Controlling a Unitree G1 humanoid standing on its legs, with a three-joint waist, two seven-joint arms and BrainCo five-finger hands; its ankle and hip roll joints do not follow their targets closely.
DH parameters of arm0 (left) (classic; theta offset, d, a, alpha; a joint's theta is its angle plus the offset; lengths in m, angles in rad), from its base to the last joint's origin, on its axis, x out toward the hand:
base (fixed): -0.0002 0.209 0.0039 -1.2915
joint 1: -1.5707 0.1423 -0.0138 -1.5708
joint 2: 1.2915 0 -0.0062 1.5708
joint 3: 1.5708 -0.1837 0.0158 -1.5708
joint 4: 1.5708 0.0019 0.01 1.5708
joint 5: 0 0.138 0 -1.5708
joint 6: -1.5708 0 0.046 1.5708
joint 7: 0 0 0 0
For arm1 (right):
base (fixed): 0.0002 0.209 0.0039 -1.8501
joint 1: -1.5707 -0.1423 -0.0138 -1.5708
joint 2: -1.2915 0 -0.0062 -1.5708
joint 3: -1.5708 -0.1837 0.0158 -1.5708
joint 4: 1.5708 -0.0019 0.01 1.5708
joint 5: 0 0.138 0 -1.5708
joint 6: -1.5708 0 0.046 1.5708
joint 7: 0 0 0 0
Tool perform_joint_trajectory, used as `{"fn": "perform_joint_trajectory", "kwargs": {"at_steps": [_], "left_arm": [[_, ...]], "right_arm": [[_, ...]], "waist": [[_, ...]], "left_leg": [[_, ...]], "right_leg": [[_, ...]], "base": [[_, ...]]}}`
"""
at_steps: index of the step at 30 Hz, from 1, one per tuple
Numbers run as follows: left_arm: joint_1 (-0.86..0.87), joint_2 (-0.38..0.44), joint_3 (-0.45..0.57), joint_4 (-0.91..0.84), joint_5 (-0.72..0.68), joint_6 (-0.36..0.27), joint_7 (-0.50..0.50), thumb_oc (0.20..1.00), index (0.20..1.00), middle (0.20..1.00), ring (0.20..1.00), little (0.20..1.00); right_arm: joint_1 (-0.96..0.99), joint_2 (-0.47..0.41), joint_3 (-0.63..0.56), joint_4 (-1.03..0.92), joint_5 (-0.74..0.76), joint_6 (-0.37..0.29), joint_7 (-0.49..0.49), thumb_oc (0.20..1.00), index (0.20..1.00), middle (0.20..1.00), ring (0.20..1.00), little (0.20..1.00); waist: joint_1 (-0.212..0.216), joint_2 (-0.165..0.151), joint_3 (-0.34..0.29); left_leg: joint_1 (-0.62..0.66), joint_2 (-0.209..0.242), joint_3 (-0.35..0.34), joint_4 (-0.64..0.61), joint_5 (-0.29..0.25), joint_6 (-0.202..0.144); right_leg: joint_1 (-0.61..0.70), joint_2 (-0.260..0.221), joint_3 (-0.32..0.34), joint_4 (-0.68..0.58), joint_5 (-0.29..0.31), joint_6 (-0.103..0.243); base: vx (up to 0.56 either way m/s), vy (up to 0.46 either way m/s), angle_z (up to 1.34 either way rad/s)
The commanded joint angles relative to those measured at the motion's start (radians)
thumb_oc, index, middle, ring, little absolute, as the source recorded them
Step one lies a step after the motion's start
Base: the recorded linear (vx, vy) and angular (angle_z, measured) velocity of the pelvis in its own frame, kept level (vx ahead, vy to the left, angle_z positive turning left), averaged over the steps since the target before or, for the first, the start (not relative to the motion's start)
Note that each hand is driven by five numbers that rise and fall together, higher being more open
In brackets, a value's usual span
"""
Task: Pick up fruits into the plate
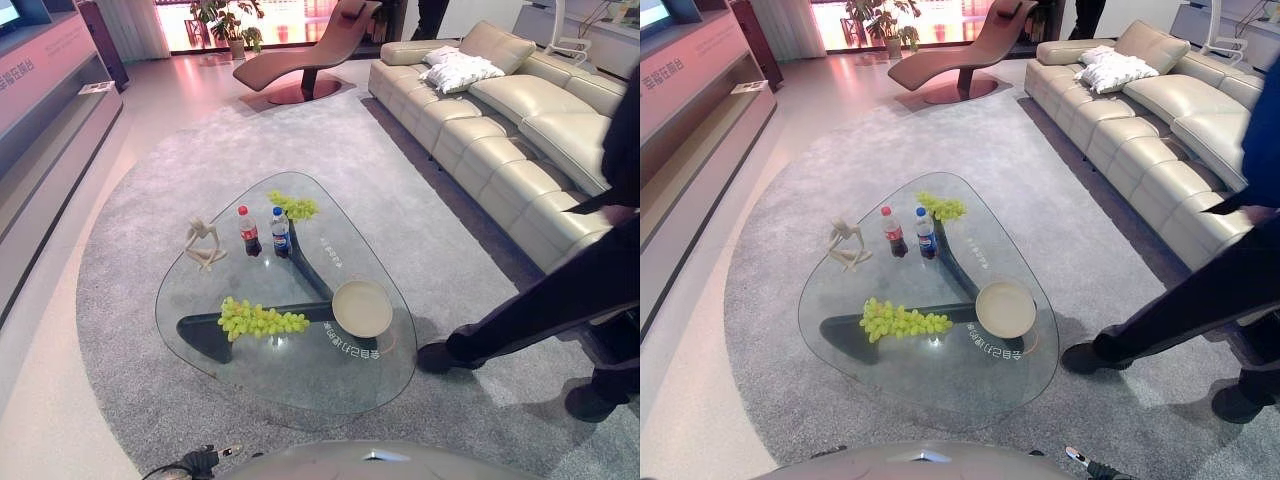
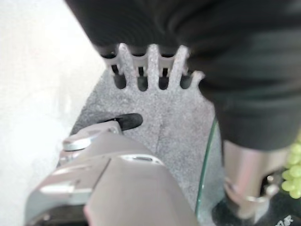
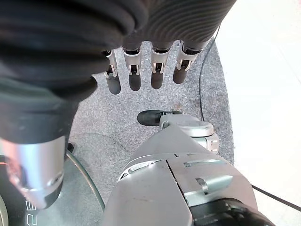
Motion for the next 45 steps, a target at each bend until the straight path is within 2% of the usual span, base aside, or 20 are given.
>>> {"fn": "perform_joint_trajectory", "kwargs": {"at_steps": [1,13,21,26,29,30,32,34,35,38,42,45], "left_arm": [[-0.087,0.000,0.044,0.070,-0.012,-0.021,0.011,1.000,1.000,1.000,1.000,1.000],[-0.091,0.009,0.058,0.076,-0.030,-0.006,0.014,1.000,1.000,1.000,1.000,1.000],[-0.096,0.013,0.067,0.073,-0.050,-0.025,0.066,1.000,1.000,1.000,1.000,1.000],[-0.095,0.018,0.085,0.072,-0.053,-0.071,0.079,1.000,1.000,1.000,1.000,1.000],[-0.095,0.030,0.079,0.057,0.033,-0.139,0.131,1.000,1.000,1.000,1.000,1.000],[-0.101,0.038,0.065,0.042,0.110,-0.171,0.184,1.000,1.000,1.000,1.000,1.000],[-0.122,0.057,0.027,0.011,0.160,-0.194,0.222,1.000,1.000,1.000,1.000,1.000],[-0.150,0.079,-0.015,-0.037,0.135,-0.219,0.220,1.000,1.000,1.000,1.000,1.000],[-0.165,0.089,-0.022,-0.083,0.078,-0.224,0.208,1.000,1.000,1.000,1.000,1.000],[-0.200,0.113,-0.024,-0.173,0.034,-0.261,0.225,1.000,1.000,1.000,1.000,1.000],[-0.290,0.165,-0.038,-0.261,0.026,-0.289,0.273,1.000,1.000,1.000,1.000,1.000],[-0.322,0.185,-0.051,-0.283,0.053,-0.289,0.299,1.000,1.000,1.000,1.000,1.000]], "right_arm": [[-0.078,0.024,-0.032,0.067,0.005,-0.010,0.009,1.000,1.000,1.000,1.000,1.000],[-0.083,0.012,-0.038,0.068,-0.008,-0.010,0.014,1.000,1.000,1.000,1.000,1.000],[-0.088,0.010,-0.035,0.067,-0.003,-0.010,0.010,1.000,1.000,1.000,1.000,1.000],[-0.083,0.006,-0.042,0.070,0.000,-0.015,-0.006,1.000,1.000,1.000,1.000,1.000],[-0.078,-0.002,-0.047,0.068,-0.008,-0.017,-0.006,1.000,1.000,1.000,1.000,1.000],[-0.080,-0.008,-0.047,0.063,-0.012,-0.015,-0.001,1.000,1.000,1.000,1.000,1.000],[-0.091,-0.019,-0.032,0.049,-0.009,-0.006,0.002,1.000,1.000,1.000,1.000,1.000],[-0.105,-0.037,-0.015,0.045,0.001,-0.004,0.015,1.000,1.000,1.000,1.000,1.000],[-0.111,-0.047,-0.012,0.036,0.004,-0.004,0.021,1.000,1.000,1.000,1.000,1.000],[-0.124,-0.061,-0.003,0.015,0.026,-0.010,0.025,1.000,1.000,1.000,1.000,1.000],[-0.170,-0.078,0.018,-0.012,0.069,-0.036,0.018,1.000,1.000,1.000,1.000,1.000],[-0.178,-0.086,0.021,-0.022,0.068,-0.046,0.021,1.000,1.000,1.000,1.000,1.000]], "waist": [[0.010,-0.022,0.045],[0.009,-0.020,0.045],[0.007,-0.017,0.047],[0.002,-0.013,0.049],[-0.004,-0.009,0.053],[-0.006,-0.007,0.059],[-0.012,0.000,0.074],[-0.020,0.008,0.091],[-0.024,0.013,0.101],[-0.028,0.021,0.126],[-0.042,0.035,0.196],[-0.051,0.037,0.220]], "left_leg": [[0.013,-0.027,-0.017,0.016,-0.104,0.041],[0.014,-0.026,-0.012,0.015,-0.105,0.041],[0.013,-0.027,-0.010,0.015,-0.104,0.042],[0.013,-0.028,-0.009,0.015,-0.104,0.041],[0.012,-0.028,-0.003,0.015,-0.102,0.040],[0.009,-0.027,0.000,0.017,-0.101,0.040],[-0.005,-0.027,0.002,0.020,-0.097,0.039],[-0.017,-0.029,0.003,0.019,-0.094,0.042],[-0.024,-0.031,0.005,0.019,-0.092,0.045],[-0.057,-0.035,0.006,0.025,-0.089,0.048],[-0.118,-0.041,0.005,0.019,-0.072,0.050],[-0.136,-0.044,0.002,0.019,-0.067,0.051]], "right_leg": [[0.036,-0.017,-0.027,0.028,-0.053,0.016],[0.035,-0.018,-0.029,0.027,-0.053,0.017],[0.032,-0.014,-0.027,0.031,-0.057,0.013],[0.032,-0.013,-0.025,0.031,-0.057,0.012],[0.029,-0.013,-0.021,0.032,-0.057,0.013],[0.024,-0.014,-0.018,0.035,-0.058,0.013],[0.006,-0.014,-0.009,0.044,-0.060,0.014],[-0.012,-0.012,0.000,0.049,-0.061,0.011],[-0.023,-0.010,0.009,0.049,-0.061,0.011],[-0.061,-0.009,0.020,0.059,-0.062,0.008],[-0.129,-0.001,0.040,0.064,-0.049,0.003],[-0.149,0.004,0.053,0.066,-0.048,0.000]], "base": [[0.00,0.000,0.00],[0.00,0.000,0.00],[0.00,0.001,0.00],[0.01,0.004,0.00],[0.03,0.011,0.00],[0.00,0.000,0.00],[-0.04,0.036,-0.02],[-0.04,0.056,-0.08],[-0.03,0.055,-0.11],[-0.09,0.029,-0.05],[-0.20,0.042,-0.04],[-0.07,0.031,-0.11]]}}
